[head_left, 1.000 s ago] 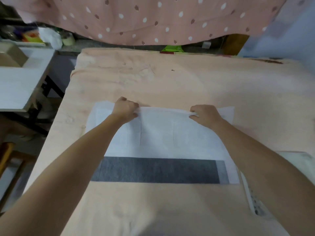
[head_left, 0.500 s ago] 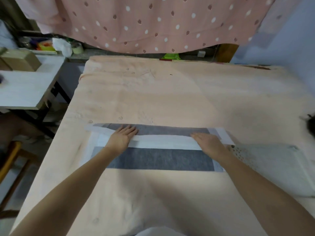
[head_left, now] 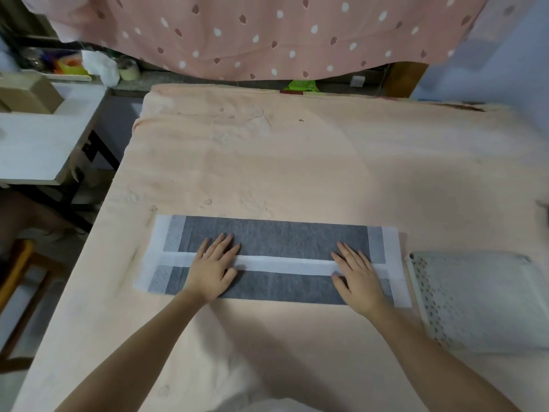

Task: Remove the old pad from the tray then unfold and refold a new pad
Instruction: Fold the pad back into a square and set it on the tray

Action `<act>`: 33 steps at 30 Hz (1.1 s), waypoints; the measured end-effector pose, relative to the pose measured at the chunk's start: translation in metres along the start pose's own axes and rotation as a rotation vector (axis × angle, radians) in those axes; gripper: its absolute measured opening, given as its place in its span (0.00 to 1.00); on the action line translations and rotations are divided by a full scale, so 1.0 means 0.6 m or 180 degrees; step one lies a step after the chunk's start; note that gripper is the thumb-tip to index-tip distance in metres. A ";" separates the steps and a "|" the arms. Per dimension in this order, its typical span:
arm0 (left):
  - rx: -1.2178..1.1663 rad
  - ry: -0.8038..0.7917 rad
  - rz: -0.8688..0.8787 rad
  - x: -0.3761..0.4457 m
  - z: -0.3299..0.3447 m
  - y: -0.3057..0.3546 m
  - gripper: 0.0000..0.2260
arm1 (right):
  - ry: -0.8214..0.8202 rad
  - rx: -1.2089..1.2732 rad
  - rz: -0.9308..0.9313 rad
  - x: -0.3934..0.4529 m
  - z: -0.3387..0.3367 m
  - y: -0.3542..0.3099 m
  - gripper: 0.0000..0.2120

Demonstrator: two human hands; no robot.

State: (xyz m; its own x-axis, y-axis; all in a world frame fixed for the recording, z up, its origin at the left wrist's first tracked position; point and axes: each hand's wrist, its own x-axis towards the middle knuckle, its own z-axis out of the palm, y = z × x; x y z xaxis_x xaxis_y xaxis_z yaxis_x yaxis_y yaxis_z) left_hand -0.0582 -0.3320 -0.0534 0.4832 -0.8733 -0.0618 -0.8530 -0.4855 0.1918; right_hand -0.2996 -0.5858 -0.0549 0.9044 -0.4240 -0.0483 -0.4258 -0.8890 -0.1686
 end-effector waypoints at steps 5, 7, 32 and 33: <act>-0.0003 0.0176 -0.0207 0.072 0.015 0.069 0.24 | 0.0104 0.0052 0.0155 0.091 0.006 -0.101 0.26; 0.0056 0.0088 -0.0185 0.105 0.026 0.091 0.25 | 0.0018 -0.0066 0.0167 0.129 0.015 -0.138 0.26; 0.0140 -0.0065 -0.0238 0.141 0.075 0.095 0.27 | 0.0070 0.0056 0.0988 0.124 0.048 -0.021 0.27; 0.0143 -0.0051 -0.0248 0.141 0.076 0.094 0.27 | 0.0071 0.0052 0.1084 0.116 0.045 0.002 0.27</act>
State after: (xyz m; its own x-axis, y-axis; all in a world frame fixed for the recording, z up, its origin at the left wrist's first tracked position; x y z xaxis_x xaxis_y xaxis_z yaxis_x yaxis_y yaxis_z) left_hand -0.0747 -0.4354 -0.0926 0.5454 -0.8333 -0.0906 -0.8212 -0.5528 0.1415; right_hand -0.2361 -0.6116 -0.0850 0.7093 -0.7000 -0.0831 -0.7027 -0.6928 -0.1622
